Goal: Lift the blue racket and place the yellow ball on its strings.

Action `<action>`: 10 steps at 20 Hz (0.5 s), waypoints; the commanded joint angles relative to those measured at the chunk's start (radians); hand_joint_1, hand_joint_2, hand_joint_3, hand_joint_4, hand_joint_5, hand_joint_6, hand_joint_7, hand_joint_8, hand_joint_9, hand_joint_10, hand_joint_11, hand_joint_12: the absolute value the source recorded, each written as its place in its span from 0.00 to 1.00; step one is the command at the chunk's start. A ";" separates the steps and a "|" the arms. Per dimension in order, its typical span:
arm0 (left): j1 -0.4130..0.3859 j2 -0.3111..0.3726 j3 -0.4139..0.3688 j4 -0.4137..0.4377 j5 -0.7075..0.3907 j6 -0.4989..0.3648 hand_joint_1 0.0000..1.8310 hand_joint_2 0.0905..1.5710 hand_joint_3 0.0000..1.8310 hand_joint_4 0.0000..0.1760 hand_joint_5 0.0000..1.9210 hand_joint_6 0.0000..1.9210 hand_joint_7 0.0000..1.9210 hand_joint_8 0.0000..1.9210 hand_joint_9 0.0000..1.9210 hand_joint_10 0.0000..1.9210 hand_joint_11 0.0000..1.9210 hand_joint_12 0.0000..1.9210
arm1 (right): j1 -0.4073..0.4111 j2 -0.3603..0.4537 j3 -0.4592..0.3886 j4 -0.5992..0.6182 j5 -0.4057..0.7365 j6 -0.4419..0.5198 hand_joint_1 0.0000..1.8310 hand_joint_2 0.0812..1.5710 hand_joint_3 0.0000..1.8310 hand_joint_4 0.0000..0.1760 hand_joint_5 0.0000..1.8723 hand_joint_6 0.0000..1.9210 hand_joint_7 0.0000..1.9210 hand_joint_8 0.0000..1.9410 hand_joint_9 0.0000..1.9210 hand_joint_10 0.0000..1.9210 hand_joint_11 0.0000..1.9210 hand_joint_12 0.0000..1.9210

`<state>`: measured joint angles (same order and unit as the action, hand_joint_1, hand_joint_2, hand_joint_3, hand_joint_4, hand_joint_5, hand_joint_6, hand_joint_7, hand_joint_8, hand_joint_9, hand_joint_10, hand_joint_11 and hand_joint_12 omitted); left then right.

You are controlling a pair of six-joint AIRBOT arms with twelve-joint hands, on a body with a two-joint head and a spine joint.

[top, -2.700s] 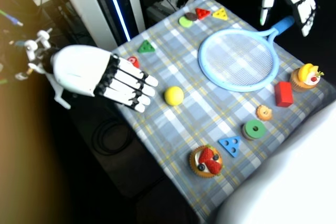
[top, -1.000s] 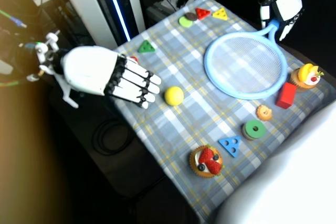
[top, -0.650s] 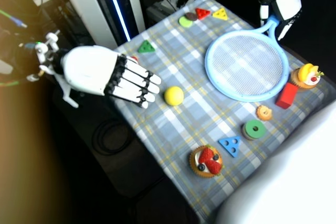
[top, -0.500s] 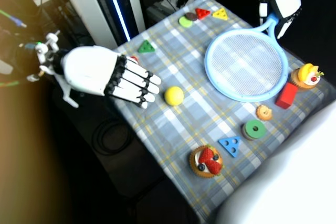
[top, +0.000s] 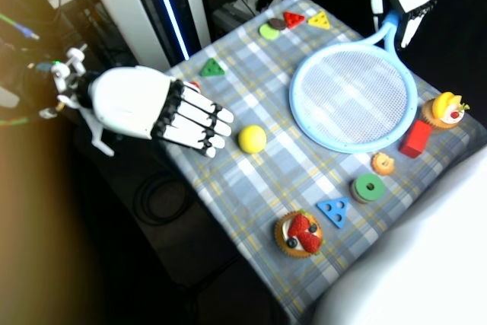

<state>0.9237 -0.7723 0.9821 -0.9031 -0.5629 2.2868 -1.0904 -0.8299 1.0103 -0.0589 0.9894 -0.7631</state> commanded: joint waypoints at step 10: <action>0.002 0.086 -0.117 0.273 -0.202 -0.223 1.00 0.71 0.00 1.00 0.44 1.00 0.57 1.00 0.74 1.00 0.82 1.00 | 0.010 0.007 0.017 0.048 0.152 0.001 0.30 0.85 0.00 0.00 0.31 0.00 0.32 0.00 0.34 0.00 0.21 0.37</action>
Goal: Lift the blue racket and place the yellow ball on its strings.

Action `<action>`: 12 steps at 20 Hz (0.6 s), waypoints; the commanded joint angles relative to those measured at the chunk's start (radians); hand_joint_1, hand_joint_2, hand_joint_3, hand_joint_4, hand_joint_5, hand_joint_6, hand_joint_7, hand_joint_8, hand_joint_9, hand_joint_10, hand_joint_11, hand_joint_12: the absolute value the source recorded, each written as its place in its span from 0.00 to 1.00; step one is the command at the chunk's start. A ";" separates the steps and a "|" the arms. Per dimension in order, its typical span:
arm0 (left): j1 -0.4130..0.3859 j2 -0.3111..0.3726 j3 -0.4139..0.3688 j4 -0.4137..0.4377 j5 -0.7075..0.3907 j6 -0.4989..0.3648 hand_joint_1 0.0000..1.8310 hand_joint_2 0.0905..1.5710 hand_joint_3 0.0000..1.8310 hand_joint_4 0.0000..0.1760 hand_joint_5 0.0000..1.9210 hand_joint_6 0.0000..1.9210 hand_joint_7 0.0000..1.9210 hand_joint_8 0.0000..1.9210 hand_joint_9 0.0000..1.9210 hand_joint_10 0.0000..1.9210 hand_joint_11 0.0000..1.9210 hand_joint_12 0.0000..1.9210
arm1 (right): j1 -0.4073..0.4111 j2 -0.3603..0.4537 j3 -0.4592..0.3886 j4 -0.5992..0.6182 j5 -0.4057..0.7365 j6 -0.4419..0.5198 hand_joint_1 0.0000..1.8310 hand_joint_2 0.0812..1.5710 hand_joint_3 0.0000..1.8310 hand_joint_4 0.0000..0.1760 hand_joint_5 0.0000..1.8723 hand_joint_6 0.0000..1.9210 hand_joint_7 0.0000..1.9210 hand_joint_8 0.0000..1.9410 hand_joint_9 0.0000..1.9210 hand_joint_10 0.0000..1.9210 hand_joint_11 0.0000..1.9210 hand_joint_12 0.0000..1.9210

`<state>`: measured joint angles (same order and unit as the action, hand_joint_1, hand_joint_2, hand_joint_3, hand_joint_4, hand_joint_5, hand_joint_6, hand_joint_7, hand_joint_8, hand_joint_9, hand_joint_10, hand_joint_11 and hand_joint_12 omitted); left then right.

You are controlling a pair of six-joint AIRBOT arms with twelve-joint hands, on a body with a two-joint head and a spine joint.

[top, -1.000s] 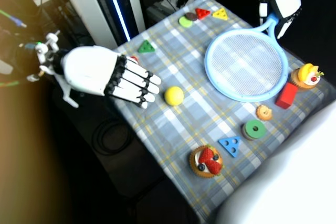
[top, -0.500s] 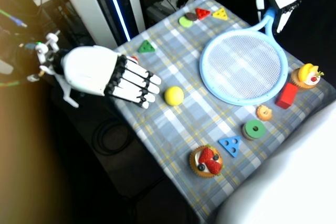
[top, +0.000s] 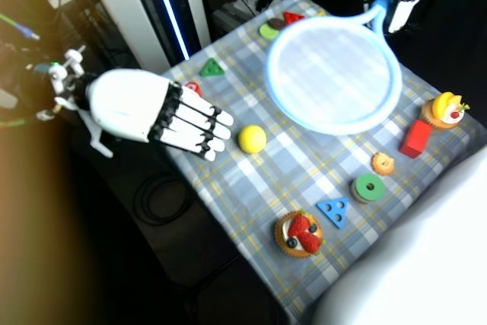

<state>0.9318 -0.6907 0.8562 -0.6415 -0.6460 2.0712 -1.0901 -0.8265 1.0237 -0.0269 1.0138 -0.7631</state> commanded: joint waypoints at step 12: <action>0.037 0.100 -0.118 0.085 -0.286 -0.009 0.97 0.70 0.00 1.00 0.45 1.00 0.60 1.00 0.75 1.00 0.79 1.00 | 0.143 -0.059 0.081 -0.015 0.036 0.002 0.41 0.65 0.00 0.00 0.28 0.00 0.33 0.00 0.35 0.00 0.20 0.34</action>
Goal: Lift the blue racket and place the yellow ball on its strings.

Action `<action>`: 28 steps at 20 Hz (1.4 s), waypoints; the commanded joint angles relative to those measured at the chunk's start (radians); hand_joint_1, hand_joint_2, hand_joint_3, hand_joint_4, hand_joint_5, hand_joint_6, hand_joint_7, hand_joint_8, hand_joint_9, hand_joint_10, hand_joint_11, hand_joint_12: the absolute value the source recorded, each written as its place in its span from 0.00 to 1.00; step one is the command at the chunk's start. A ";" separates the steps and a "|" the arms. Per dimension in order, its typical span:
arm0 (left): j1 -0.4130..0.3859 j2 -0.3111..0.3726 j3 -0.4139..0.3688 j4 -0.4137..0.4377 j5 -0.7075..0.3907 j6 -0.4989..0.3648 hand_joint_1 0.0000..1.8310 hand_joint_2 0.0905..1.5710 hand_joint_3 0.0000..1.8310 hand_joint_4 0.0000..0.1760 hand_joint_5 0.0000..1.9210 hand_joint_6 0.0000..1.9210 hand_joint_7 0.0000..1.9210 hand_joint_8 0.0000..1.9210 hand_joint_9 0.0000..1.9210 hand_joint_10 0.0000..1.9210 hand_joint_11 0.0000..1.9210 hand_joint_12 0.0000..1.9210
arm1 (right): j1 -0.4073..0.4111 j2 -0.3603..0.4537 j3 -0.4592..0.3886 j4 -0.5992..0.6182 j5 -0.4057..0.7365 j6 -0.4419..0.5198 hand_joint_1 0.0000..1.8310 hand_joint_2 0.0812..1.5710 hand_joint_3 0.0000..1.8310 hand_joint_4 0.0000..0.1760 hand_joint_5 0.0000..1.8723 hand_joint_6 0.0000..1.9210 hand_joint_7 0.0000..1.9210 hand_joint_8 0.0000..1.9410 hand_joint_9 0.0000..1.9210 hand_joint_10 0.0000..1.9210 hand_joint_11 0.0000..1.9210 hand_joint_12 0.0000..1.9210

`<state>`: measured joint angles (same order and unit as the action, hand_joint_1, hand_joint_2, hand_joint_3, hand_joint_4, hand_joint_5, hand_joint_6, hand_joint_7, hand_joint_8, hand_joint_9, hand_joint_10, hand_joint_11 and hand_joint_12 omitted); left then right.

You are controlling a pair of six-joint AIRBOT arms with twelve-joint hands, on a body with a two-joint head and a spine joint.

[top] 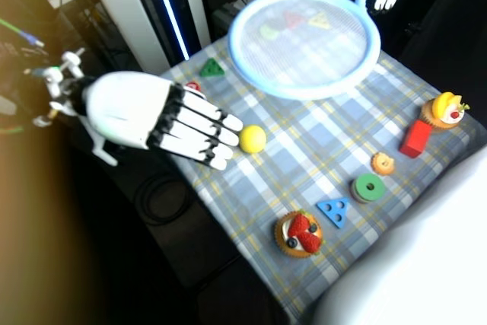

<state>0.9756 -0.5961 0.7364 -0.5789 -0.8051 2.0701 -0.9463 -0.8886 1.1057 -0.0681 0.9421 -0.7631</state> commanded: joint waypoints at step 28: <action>-0.006 -0.016 0.018 -0.013 -0.122 -0.009 0.99 0.71 0.00 1.00 0.45 1.00 0.60 1.00 0.75 1.00 0.79 1.00 | 0.178 -0.200 0.146 -0.135 -0.204 0.002 0.73 0.64 0.00 0.00 0.45 0.01 0.54 0.41 0.44 0.58 0.39 0.77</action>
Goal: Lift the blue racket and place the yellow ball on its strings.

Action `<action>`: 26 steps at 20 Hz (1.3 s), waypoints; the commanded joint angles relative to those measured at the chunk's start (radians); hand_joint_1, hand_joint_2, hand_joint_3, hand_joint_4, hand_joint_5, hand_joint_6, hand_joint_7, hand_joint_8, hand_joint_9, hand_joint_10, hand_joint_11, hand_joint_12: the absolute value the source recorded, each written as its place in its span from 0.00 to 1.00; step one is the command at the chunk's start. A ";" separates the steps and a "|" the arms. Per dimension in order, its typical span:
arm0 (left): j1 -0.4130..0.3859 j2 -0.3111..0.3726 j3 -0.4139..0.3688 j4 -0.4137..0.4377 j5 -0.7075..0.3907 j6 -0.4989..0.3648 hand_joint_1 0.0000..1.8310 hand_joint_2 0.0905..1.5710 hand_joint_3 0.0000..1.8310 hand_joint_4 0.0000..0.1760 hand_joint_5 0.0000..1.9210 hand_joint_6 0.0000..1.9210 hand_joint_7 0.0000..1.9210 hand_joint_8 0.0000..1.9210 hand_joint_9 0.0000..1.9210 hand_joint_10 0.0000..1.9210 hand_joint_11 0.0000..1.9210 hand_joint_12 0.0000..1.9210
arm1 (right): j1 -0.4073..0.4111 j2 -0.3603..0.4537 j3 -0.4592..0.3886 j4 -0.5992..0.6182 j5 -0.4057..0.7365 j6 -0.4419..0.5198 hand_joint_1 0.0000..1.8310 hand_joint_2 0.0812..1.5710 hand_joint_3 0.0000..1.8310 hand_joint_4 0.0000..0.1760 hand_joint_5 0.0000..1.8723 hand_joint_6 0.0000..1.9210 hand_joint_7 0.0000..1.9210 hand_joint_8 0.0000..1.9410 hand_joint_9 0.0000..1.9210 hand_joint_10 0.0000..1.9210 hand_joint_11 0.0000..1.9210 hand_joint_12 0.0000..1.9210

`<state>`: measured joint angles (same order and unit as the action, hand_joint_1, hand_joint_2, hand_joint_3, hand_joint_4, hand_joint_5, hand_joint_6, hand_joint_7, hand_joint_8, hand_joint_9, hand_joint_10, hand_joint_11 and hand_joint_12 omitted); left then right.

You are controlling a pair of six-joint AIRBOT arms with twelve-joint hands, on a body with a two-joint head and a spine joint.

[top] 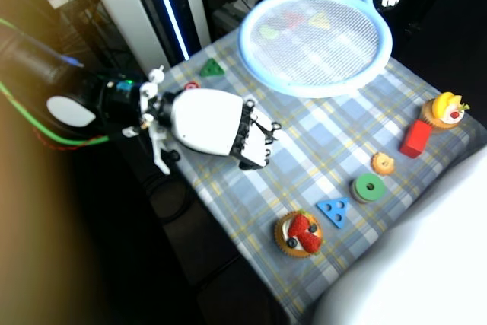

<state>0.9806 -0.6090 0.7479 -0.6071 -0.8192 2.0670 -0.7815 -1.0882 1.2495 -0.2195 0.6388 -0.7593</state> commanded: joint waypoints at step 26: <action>-0.022 -0.070 0.045 0.003 -0.054 -0.006 1.00 0.71 0.00 1.00 0.45 1.00 0.61 1.00 0.77 1.00 0.82 1.00 | 0.078 0.135 -0.068 0.091 0.390 -0.002 0.76 0.65 0.00 0.00 0.53 0.47 0.62 0.28 0.55 0.54 0.46 0.61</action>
<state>0.9703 -0.6781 0.7853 -0.6186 -0.7673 2.0670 -0.7109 -0.9520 1.1816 -0.1551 0.9077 -0.7605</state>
